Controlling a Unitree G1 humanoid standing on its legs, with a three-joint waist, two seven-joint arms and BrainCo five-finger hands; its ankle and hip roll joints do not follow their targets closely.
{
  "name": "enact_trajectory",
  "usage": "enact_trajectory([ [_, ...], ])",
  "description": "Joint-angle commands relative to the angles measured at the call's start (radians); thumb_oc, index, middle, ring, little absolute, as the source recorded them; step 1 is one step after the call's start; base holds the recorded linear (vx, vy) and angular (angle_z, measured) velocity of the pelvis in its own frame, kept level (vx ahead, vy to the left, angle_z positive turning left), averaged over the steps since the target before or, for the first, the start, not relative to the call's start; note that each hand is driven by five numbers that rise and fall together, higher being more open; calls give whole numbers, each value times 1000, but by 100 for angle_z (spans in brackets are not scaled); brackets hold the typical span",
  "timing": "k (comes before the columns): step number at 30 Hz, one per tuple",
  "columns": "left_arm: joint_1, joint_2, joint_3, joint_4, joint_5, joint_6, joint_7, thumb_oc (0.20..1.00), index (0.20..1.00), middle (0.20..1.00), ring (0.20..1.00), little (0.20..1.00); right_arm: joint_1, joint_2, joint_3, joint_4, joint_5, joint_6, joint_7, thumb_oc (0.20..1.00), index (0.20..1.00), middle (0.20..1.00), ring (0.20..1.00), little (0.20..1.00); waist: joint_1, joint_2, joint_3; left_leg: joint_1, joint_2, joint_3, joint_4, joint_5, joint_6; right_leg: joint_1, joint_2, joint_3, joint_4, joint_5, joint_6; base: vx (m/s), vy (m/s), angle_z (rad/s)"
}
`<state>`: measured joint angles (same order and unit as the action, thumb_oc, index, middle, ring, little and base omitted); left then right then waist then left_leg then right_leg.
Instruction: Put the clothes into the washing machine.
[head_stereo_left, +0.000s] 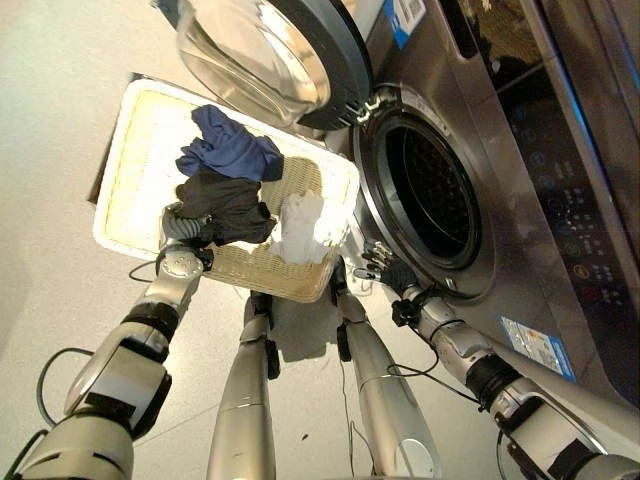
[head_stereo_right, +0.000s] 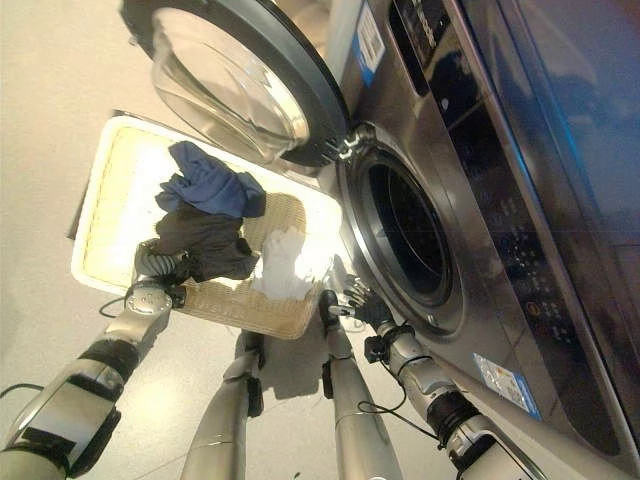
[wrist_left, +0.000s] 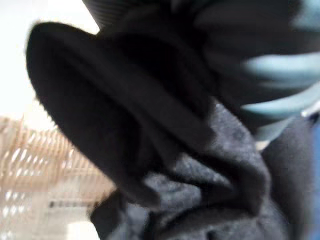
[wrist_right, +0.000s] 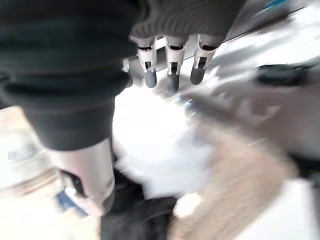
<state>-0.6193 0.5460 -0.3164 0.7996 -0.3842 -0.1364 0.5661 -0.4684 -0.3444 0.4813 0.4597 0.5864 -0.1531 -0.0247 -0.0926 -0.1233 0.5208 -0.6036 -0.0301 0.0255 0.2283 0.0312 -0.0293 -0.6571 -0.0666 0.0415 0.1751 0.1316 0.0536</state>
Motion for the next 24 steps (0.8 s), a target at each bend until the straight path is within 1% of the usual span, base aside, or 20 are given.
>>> enact_trajectory([
  [1,50,-43,68,-17,40,-82,96,200,200,200,200,200,37,-47,-45,-114,-71,-49,-21,1000,1000,1000,1000,1000,15,77,-1,43,-84,-9,-30,-14,4,46,53,-65,-56,-18,7,-21,-22,16],
  [4,116,-65,82,-78,60,-131,86,200,200,200,200,200,33,-52,-52,-189,-87,-26,0,1000,1000,1000,1000,1000,31,87,-1,74,-81,-14,-60,-6,4,78,51,-79,-73,-23,7,-5,-13,15],
  [5,136,-74,86,-100,67,-167,71,200,200,200,200,200,28,-54,-56,-211,-94,-19,4,1000,1000,1000,1000,1000,36,90,-1,84,-80,-16,-73,-1,4,88,50,-84,-77,-24,7,-16,-12,19],
  [6,153,-82,91,-139,88,-212,35,200,200,200,200,200,19,-59,-56,-239,-104,-12,12,1000,1000,1000,1000,1000,43,92,-1,92,-78,-17,-87,9,5,96,49,-91,-83,-22,7,-12,-19,11],
  [8,165,-81,82,-186,106,-239,-15,200,200,200,200,200,6,-67,-57,-261,-103,-1,26,1000,1000,1000,1000,1000,52,95,-1,103,-75,-18,-103,16,5,106,49,-97,-85,-24,7,-3,-25,11],
  [9,172,-75,71,-224,133,-251,-65,200,200,200,200,200,-4,-69,-55,-273,-106,7,34,1000,1000,1000,1000,1000,59,98,-1,114,-73,-20,-119,24,5,116,50,-104,-87,-26,7,2,-25,13],
  [10,172,-70,60,-245,139,-250,-88,200,200,200,200,200,-9,-71,-53,-280,-103,12,37,1000,1000,1000,1000,1000,61,101,-1,118,-72,-21,-124,27,5,119,49,-107,-87,-26,7,3,-23,14],
  [13,170,-43,2,-335,140,-237,-228,200,200,200,200,200,-38,-84,-40,-299,-109,48,46,1000,1000,1000,1000,1000,71,114,-1,134,-70,-25,-144,41,5,135,44,-121,-92,-25,8,0,2,14],
  [15,169,-38,-11,-346,131,-241,-269,200,200,200,200,200,-47,-88,-34,-300,-109,58,48,1000,1000,1000,1000,1000,72,118,-1,138,-70,-23,-147,42,5,138,43,-125,-93,-25,8,5,11,7],
  [16,168,-30,-31,-371,109,-250,-340,200,200,200,200,200,-59,-93,-25,-301,-113,72,54,1000,1000,1000,1000,1000,74,123,-1,141,-69,-22,-151,45,6,141,41,-129,-94,-24,9,0,0,0],
  [17,168,-30,-31,-371,109,-250,-340,200,200,200,200,200,-59,-93,-25,-301,-113,72,54,1000,1000,1000,1000,1000,74,123,-1,141,-69,-22,-151,45,6,141,41,-129,-94,-24,9,0,0,0],
  [18,166,-29,-45,-386,97,-251,-381,200,200,200,200,200,-68,-95,-18,-302,-117,85,54,1000,1000,1000,1000,1000,74,125,-1,142,-68,-20,-153,47,6,142,40,-132,-95,-23,10,0,0,0],
  [20,166,-29,-45,-386,97,-251,-381,200,200,200,200,200,-68,-95,-18,-302,-117,85,54,1000,1000,1000,1000,1000,74,125,-1,142,-68,-20,-153,47,6,142,40,-132,-95,-23,10,0,0,0],
  [21,158,-18,-85,-418,38,-262,-487,200,200,200,200,200,-88,-101,7,-284,-134,119,75,1000,1000,1000,1000,1000,77,132,-1,147,-66,-16,-167,54,5,148,38,-139,-101,-20,12,0,0,0],
  [22,146,-23,-112,-455,-80,-274,-642,200,200,200,200,200,-119,-122,62,-263,-181,176,123,1000,1000,1000,1000,1000,80,140,-1,149,-65,-14,-184,64,4,148,35,-144,-106,-17,14,0,0,0],
  [23,142,-21,-118,-461,-93,-272,-659,200,200,200,200,200,-123,-126,69,-257,-178,181,129,1000,1000,1000,1000,1000,81,141,-1,150,-65,-14,-185,65,4,148,35,-145,-107,-16,15,14,3,10],
  [24,130,-15,-136,-479,-143,-270,-730,200,200,200,200,200,-136,-137,90,-243,-160,211,147,1000,1000,1000,1000,1000,83,143,-1,150,-65,-15,-188,68,4,148,33,-148,-107,-15,15,7,-7,17],
])
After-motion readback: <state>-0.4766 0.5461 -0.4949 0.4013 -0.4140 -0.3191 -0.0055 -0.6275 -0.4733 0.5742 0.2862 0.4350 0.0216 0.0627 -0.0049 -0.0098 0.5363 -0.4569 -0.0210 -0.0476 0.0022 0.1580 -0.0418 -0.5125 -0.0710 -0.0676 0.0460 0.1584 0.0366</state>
